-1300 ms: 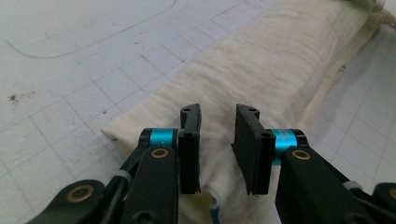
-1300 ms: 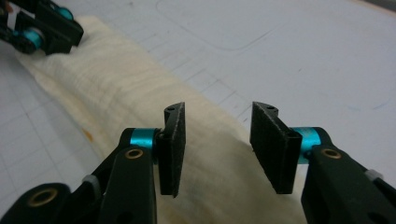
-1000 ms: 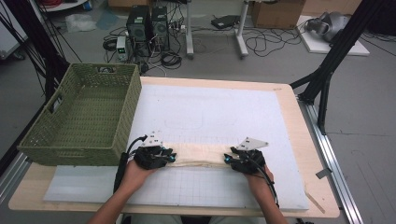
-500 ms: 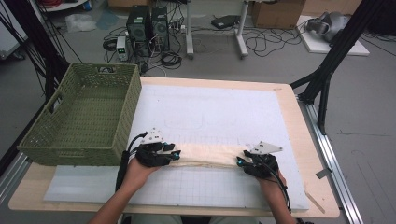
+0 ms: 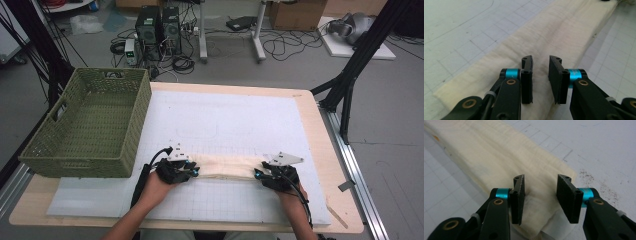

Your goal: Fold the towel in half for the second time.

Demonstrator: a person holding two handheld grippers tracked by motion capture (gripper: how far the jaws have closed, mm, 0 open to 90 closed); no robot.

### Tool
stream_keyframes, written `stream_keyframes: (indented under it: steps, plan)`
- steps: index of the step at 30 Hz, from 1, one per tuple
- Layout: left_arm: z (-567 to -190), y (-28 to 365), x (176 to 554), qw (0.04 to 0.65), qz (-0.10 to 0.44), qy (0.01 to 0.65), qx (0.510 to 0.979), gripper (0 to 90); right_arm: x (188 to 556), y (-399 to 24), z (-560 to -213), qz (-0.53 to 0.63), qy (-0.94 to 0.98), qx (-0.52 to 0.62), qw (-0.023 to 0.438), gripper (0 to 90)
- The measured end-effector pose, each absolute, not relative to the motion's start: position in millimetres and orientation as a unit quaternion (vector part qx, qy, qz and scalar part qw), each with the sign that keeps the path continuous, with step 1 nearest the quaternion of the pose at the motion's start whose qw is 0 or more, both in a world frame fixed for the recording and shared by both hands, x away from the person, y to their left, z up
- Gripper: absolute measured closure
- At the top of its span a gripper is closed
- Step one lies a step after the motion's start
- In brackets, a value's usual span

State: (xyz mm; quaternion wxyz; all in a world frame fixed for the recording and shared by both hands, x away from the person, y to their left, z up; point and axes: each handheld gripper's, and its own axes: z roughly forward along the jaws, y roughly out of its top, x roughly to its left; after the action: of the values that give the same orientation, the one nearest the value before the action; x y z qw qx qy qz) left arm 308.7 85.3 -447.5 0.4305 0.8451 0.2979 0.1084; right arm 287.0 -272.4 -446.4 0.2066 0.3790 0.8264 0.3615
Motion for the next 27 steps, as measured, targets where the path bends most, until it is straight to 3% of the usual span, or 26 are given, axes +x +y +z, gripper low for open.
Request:
stream_keyframes:
  steps: [15,18,21,27]
  plan:
    - [-445,124,303,0.438,0.121,0.354,0.817,68.0,282,-290,-433,0.404,0.804,0.386,0.2,55.1]
    - [-443,126,303,0.444,0.126,0.358,0.812,64.5,278,-297,-427,0.418,0.796,0.382,0.214,61.4]
    - [-443,129,303,0.446,0.128,0.361,0.809,62.0,275,-299,-427,0.414,0.81,0.361,0.208,75.8]
    - [-446,129,302,0.437,0.129,0.355,0.816,66.4,278,-297,-437,0.384,0.833,0.353,0.188,77.5]
